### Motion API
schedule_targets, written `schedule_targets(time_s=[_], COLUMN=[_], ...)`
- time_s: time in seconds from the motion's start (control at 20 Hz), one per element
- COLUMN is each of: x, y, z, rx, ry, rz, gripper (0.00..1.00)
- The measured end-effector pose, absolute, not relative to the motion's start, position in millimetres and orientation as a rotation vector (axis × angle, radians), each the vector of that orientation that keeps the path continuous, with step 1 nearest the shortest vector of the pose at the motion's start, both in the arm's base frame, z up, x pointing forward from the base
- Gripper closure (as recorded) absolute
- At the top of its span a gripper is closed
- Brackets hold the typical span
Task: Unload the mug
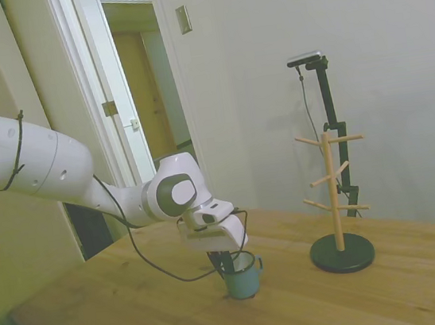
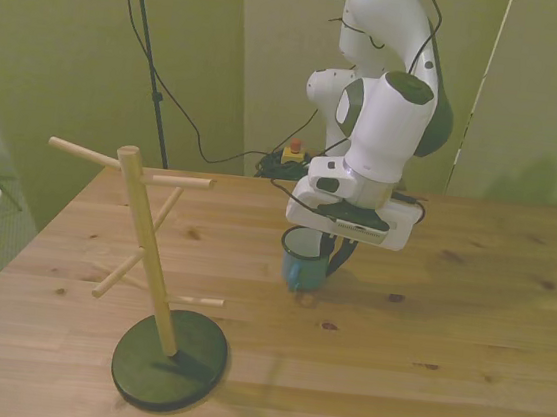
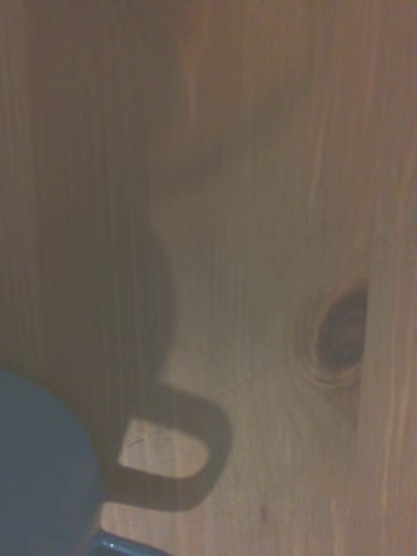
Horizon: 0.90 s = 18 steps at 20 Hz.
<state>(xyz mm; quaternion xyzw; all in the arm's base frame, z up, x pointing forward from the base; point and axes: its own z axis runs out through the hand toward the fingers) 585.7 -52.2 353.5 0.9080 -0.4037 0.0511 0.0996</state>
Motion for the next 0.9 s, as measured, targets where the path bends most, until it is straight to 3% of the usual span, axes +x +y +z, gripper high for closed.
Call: schedule_targets(time_s=[0.4,0.9], x=[587,565], y=[-44,-45], z=[360,404], rx=[2.7,2.72], ry=[-1.177,-1.187], rz=[0.181,0.267], gripper=[0.0,0.0])
